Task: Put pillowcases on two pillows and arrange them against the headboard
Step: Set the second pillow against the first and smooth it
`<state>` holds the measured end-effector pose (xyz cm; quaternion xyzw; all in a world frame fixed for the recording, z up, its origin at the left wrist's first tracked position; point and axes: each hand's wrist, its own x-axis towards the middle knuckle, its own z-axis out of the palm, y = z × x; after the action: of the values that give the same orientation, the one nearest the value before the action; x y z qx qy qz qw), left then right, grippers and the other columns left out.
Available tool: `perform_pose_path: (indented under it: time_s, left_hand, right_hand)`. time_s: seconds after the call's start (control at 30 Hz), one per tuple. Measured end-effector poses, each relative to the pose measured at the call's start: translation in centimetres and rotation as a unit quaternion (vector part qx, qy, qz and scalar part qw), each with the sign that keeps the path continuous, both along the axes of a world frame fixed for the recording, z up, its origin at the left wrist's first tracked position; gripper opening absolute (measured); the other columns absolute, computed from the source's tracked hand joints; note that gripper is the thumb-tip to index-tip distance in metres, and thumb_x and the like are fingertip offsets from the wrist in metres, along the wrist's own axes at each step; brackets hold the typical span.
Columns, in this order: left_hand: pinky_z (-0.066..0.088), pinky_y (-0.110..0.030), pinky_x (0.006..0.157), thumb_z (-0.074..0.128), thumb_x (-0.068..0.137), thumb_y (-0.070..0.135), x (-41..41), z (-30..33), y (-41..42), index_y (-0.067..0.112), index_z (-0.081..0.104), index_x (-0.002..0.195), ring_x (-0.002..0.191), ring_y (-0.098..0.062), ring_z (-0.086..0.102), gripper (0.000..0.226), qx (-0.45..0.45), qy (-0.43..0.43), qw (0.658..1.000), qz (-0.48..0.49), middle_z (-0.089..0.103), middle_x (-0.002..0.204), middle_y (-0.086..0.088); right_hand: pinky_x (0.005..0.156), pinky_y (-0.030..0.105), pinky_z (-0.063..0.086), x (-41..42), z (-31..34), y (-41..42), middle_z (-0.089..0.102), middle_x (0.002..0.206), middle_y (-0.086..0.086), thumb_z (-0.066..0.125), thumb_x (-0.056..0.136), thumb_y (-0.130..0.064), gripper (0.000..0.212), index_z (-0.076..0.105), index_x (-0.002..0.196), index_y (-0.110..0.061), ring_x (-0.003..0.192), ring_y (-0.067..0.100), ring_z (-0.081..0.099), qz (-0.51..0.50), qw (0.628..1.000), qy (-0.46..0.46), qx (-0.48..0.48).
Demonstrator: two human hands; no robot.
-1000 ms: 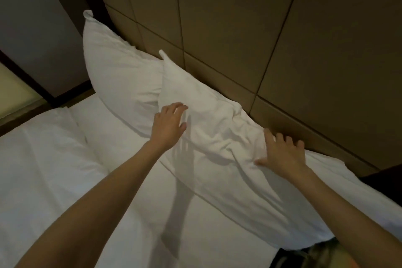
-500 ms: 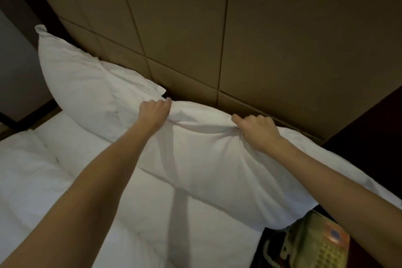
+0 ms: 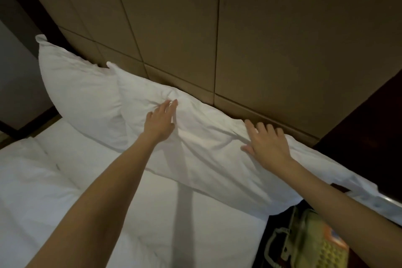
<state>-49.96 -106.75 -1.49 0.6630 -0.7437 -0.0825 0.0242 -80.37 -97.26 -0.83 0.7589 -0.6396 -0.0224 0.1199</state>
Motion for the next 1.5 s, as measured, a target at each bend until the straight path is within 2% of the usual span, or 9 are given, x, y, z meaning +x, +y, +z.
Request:
perform_pose_path:
  time_s: [0.1,0.23,0.57,0.73,0.9,1.0,1.23,1.4,1.5]
  left_hand:
    - [0.026,-0.051,0.115,0.05,0.093,0.02,0.2,0.4,0.6,0.027,0.006,0.154,0.148,-0.027,0.021,0.076,0.017,-0.013,1.0,-0.006,0.01,0.163,-0.003]
    - [0.023,-0.052,0.116,0.042,0.097,0.024,0.1,1.0,1.0,0.024,0.004,0.154,0.149,-0.027,0.017,0.069,0.026,0.003,0.999,0.03,0.005,0.164,-0.003]
    - [0.024,-0.051,0.116,0.041,0.095,0.016,0.1,0.1,3.4,0.028,0.003,0.154,0.151,-0.023,0.012,0.072,0.078,-0.041,0.995,-0.036,-0.005,0.165,0.002]
    - [0.033,-0.049,0.109,0.04,0.096,0.019,-0.5,0.9,4.6,0.019,0.022,0.151,0.141,-0.032,0.034,0.059,0.04,0.006,0.999,0.004,0.017,0.162,-0.007]
    - [0.041,-0.045,0.103,0.042,0.096,0.02,-1.6,1.2,7.3,0.012,0.044,0.14,0.124,-0.033,0.05,0.045,0.023,0.096,0.994,0.039,0.05,0.14,-0.013]
    - [0.044,-0.042,0.099,0.043,0.095,0.018,-2.2,1.6,9.0,0.011,0.052,0.133,0.117,-0.032,0.055,0.039,0.006,0.133,0.99,0.048,0.053,0.134,-0.012]
    - [0.046,-0.038,0.09,0.041,0.096,0.019,-2.0,3.4,12.3,0.01,0.056,0.127,0.108,-0.029,0.059,0.035,-0.035,0.153,0.983,0.097,0.049,0.133,-0.01]
    - [0.045,-0.04,0.093,0.042,0.096,0.019,-2.5,4.2,15.0,0.009,0.054,0.128,0.11,-0.031,0.057,0.036,-0.021,0.144,0.984,0.103,0.045,0.138,-0.011]
    - [0.044,-0.041,0.095,0.043,0.096,0.02,-3.2,3.9,16.6,0.009,0.053,0.129,0.115,-0.031,0.055,0.036,-0.012,0.136,0.986,0.097,0.044,0.139,-0.012]
  right_hand:
    - [0.061,0.034,0.047,0.5,0.9,0.9,0.068,0.094,0.013,0.057,0.091,-0.036,0.047,0.048,0.129,-0.009,0.076,0.032,0.066,0.002,0.995,0.025,0.097]
    - [0.063,0.038,0.042,1.9,4.9,-1.7,0.063,0.098,0.011,0.041,0.098,-0.021,0.017,0.049,0.111,-0.012,0.086,0.032,0.062,0.052,0.987,-0.081,0.129]
    - [0.065,0.036,0.05,-2.3,-0.7,1.4,0.067,0.097,0.012,0.051,0.094,-0.016,0.023,0.053,0.115,-0.008,0.084,0.032,0.065,0.002,0.997,-0.022,0.08]
    - [0.077,0.038,0.042,-3.6,0.0,2.1,0.064,0.108,0.009,0.046,0.094,-0.044,0.041,0.048,0.121,-0.013,0.098,0.032,0.061,-0.015,0.998,0.0,0.067]
    - [0.057,0.035,0.042,-3.4,1.1,3.5,0.062,0.08,0.012,0.073,0.075,-0.011,0.026,0.057,0.094,-0.009,0.066,0.032,0.061,0.015,0.999,-0.05,0.015]
    - [0.057,0.038,0.043,-3.2,2.9,3.2,0.059,0.092,0.014,0.057,0.08,0.005,0.026,0.053,0.104,-0.006,0.073,0.038,0.061,0.013,0.989,-0.148,-0.002]
    - [0.064,0.041,0.049,-3.3,4.4,4.6,0.056,0.097,0.008,0.039,0.101,-0.02,0.012,0.047,0.105,-0.013,0.076,0.033,0.059,-0.026,0.965,-0.256,-0.049]
    - [0.071,0.044,0.044,-4.4,3.3,6.4,0.056,0.102,0.015,0.059,0.076,0.008,0.041,0.058,0.113,-0.009,0.083,0.035,0.054,-0.043,0.991,-0.097,-0.081]
    - [0.075,0.046,0.044,-5.8,2.3,8.0,0.059,0.106,0.016,0.071,0.079,-0.016,0.029,0.063,0.106,-0.008,0.088,0.037,0.055,-0.024,0.994,-0.061,-0.082]
